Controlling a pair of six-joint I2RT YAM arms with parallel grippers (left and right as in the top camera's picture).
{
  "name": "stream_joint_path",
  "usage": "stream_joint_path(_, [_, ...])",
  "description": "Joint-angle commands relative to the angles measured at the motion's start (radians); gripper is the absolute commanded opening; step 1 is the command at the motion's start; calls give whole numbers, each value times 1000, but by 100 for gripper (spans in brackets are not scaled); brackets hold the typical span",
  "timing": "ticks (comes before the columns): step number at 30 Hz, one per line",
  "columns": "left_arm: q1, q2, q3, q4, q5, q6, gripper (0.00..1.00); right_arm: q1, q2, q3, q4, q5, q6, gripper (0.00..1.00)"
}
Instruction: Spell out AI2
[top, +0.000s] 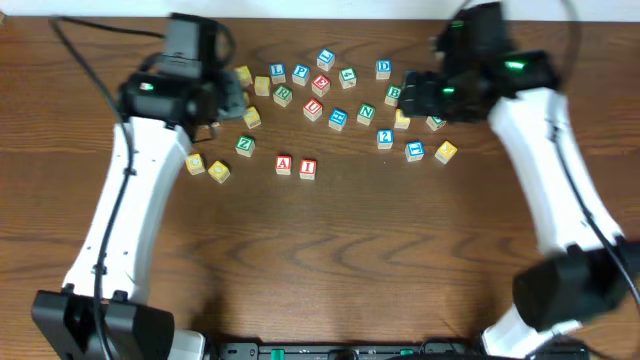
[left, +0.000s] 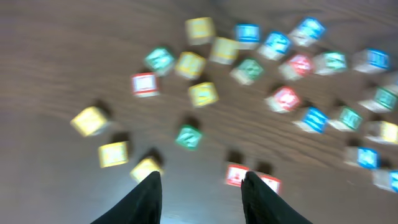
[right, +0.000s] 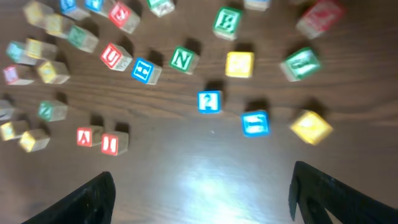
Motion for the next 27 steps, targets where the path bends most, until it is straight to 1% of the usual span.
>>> stream_joint_path(1, [76, 18, 8, -18, -11, 20, 41, 70, 88, 5, 29, 118, 127, 78])
stream_joint_path(5, [120, 21, -1, -25, -11, 20, 41, 107, 164, 5, 48, 201, 187, 72])
stream_joint_path(9, [126, 21, -6, -25, -12, 20, 41, 129, 232, 5, 85, 206, 187, 69])
stream_joint_path(14, [126, 21, -17, -24, -12, 20, 41, 136, 302, 5, 109, 223, 186, 62])
stream_joint_path(23, [126, 21, -37, -24, -12, 20, 41, 136, 370, 5, 151, 246, 182, 56])
stream_joint_path(27, [126, 21, -37, -24, -12, 20, 41, 136, 390, 5, 165, 246, 167, 56])
